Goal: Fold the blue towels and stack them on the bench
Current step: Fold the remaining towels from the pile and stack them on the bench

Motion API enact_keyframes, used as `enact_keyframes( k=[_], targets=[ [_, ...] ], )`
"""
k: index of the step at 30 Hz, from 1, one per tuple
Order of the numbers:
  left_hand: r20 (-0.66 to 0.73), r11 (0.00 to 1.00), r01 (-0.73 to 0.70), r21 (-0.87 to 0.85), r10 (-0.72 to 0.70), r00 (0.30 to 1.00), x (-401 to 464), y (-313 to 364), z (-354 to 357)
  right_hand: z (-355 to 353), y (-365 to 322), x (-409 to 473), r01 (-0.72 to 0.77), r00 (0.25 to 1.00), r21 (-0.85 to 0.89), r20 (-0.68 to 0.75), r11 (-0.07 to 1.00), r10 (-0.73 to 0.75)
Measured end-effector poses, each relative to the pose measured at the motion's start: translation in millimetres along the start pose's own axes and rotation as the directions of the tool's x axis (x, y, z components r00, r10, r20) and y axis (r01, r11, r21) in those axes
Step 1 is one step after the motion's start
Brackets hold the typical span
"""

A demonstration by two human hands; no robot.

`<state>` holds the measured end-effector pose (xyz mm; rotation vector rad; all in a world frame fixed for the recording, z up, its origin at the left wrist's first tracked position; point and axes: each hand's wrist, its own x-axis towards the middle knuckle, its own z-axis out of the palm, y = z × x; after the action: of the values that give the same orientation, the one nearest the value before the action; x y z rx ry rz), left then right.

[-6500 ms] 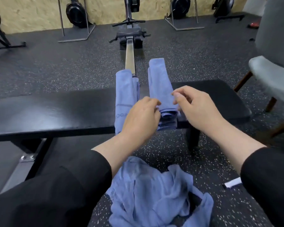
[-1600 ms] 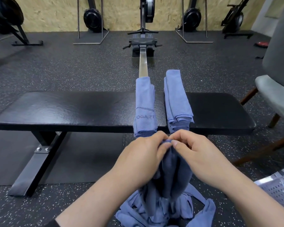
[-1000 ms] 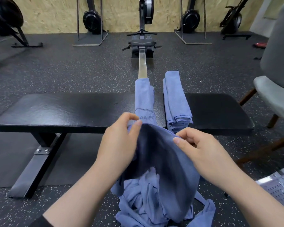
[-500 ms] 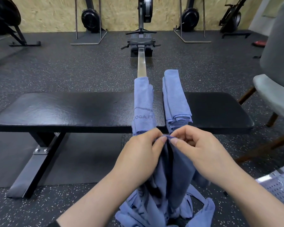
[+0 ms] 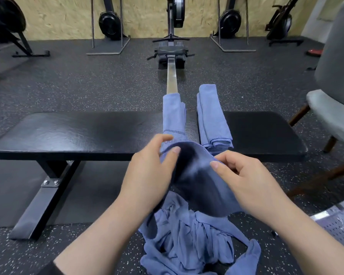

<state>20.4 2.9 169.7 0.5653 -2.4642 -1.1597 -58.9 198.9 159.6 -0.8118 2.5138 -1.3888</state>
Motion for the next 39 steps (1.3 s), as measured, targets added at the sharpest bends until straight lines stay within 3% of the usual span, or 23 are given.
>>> enact_keyframes(
  k=[4, 8, 13, 18, 22, 25, 33, 39],
  targets=[
    [0.286, 0.980, -0.161, 0.114, 0.123, 0.950, -11.2, 5.8, 15.6, 4.5, 0.8, -0.1, 0.022, 0.996, -0.079, 0.083, 0.997, -0.015],
    [0.364, 0.963, -0.213, 0.167, 0.140, 0.921, -15.7, 5.1, 24.1, 4.7, 0.2, -1.0, 0.033, 0.993, -0.048, 0.116, 0.998, -0.027],
    [0.253, 0.977, -0.166, 0.137, 0.128, 0.959, -11.7, 2.3, 24.7, 0.5, -2.1, 0.2, 0.007, 0.996, 0.000, 0.085, 1.000, -0.007],
    [0.144, 0.995, -0.073, 0.064, 0.063, 0.988, -0.3, -4.6, 16.0, -10.7, 1.4, 2.9, -0.072, 0.997, -0.069, -0.005, 0.995, 0.072],
    [0.133, 1.000, -0.016, 0.022, 0.013, 0.991, 3.0, -5.4, 11.5, -11.7, -1.9, 2.3, -0.125, 0.987, 0.133, -0.087, 0.983, 0.137],
    [0.086, 0.999, 0.042, -0.001, -0.041, 0.995, 5.9, -3.5, 6.4, -10.6, -0.3, 2.7, -0.167, 0.980, 0.306, -0.056, 0.937, 0.192],
    [-0.048, 0.999, 0.041, 0.032, -0.040, 0.998, 11.7, -9.5, 3.8, -4.8, 5.9, 0.9, -0.320, 0.946, 0.387, 0.173, 0.865, 0.272],
    [-0.066, 0.983, 0.079, -0.165, -0.091, 0.994, 0.1, -1.8, 14.1, 5.4, 1.4, -2.8, -0.381, 0.917, 0.409, 0.282, 0.829, 0.282]
  ],
)
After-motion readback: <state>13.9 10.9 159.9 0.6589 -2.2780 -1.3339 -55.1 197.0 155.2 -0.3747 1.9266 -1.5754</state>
